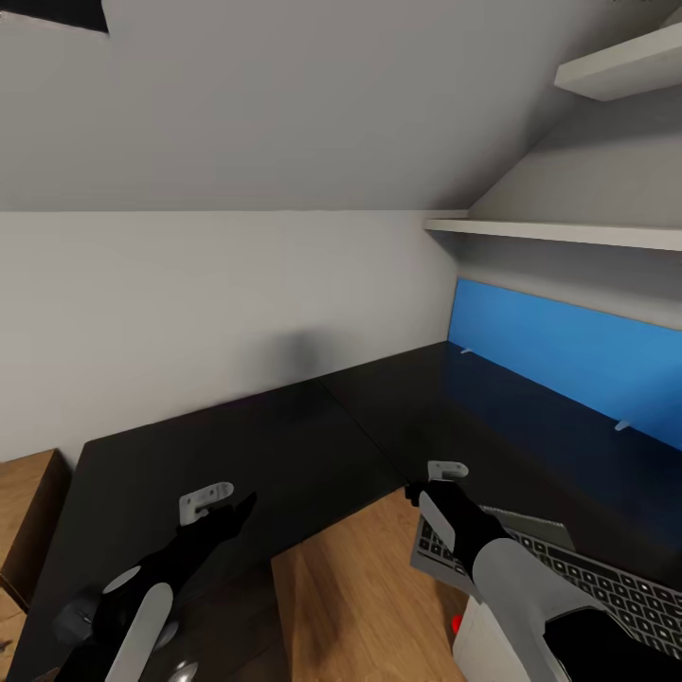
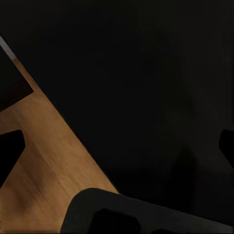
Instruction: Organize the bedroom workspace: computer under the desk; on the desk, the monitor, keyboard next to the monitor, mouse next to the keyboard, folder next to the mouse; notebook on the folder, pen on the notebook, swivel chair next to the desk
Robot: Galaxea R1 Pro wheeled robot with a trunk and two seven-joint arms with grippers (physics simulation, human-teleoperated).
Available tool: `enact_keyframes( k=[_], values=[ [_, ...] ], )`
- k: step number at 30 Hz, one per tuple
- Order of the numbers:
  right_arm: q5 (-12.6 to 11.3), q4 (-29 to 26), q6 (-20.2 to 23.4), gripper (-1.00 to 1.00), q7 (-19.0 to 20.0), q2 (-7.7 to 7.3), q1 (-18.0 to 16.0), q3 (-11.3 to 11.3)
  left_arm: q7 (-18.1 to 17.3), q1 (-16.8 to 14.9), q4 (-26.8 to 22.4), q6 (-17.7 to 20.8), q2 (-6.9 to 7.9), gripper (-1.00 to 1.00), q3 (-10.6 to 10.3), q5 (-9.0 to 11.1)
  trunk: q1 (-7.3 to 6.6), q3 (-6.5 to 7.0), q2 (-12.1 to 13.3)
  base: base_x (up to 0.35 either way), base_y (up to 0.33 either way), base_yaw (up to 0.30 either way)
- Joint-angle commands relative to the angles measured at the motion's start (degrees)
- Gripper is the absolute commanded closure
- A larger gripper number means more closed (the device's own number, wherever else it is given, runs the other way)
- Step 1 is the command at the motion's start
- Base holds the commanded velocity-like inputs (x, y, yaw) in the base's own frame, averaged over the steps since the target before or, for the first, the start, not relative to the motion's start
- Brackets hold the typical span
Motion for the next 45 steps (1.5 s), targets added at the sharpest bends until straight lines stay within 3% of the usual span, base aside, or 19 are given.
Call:
enact_keyframes(
  k=[1,31,37,45],
  values=[
    [-0.6,-0.1,0.2,-1.0,-0.5,-0.05,0.0,0.5,0.6,0.0,-0.1,0.2,0.06,-1.0,-0.1,0.6,-0.01,-0.06,0.0,-0.045,0.0,0.0],
    [-0.6,-0.2,-0.2,-1.0,-0.3,0.03,0.0,0.6,0.5,0.0,-0.1,0.2,0.06,-1.0,-0.1,0.6,-0.01,-0.06,0.0,-0.003,0.0,0.0],
    [-0.6,-0.2,-0.1,-1.0,2.5,-0.04,0.0,0.6,0.5,0.0,-0.1,0.2,0.06,-1.0,-0.1,0.6,-0.01,-0.06,0.0,-0.056,0.027,0.0],
    [-0.5,-0.1,-0.1,-1.0,3.1,-0.05,0.0,0.6,0.5,0.0,-0.1,0.2,0.06,-1.0,-0.1,0.6,-0.01,-0.06,0.0,-0.07,0.004,0.0]
  ],
)
